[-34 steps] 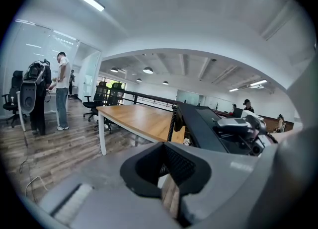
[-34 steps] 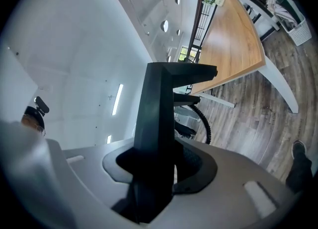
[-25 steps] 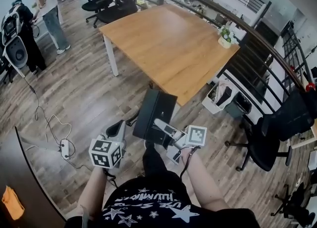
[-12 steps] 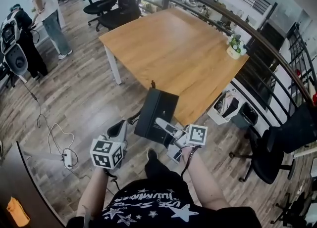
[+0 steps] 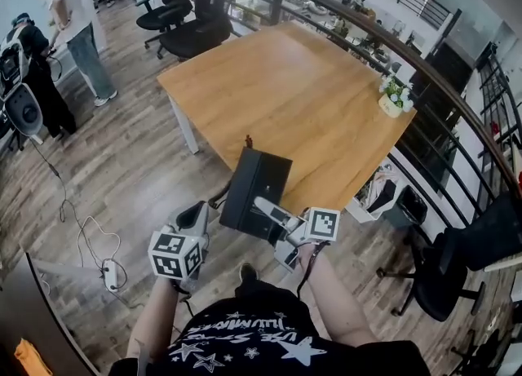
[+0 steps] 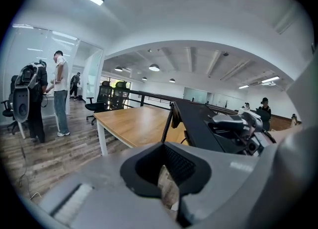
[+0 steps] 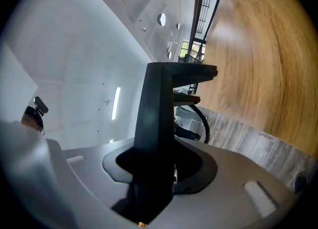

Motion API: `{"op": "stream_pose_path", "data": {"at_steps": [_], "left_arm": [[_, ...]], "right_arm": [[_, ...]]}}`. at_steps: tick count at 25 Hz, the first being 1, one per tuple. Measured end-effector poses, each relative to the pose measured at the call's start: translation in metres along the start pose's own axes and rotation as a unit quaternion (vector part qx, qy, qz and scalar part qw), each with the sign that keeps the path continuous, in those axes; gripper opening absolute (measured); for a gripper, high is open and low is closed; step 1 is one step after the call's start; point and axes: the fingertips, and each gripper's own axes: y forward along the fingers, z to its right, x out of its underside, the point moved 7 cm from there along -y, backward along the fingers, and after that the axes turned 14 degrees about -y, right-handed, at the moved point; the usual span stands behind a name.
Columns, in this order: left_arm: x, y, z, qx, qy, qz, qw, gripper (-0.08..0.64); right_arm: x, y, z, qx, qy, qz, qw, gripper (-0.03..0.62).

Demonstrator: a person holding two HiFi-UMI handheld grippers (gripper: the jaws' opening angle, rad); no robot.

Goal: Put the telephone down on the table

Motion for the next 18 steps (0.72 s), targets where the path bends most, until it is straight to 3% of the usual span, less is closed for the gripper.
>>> {"op": "stream_pose_path", "data": {"at_steps": [11,18], "left_arm": [[-0.044,0.095,0.005,0.008,0.011,0.002,0.9999,0.002],[-0.061,0.122,0.002,0.004,0.022,-0.001,0.9997,0.002]], "right_arm": [[-0.08,0.017,0.056,-0.006,-0.01,-0.001,1.0,0.164],[-0.108,0.027,0.076,-0.011,-0.003,0.015,1.0,0.164]]}}
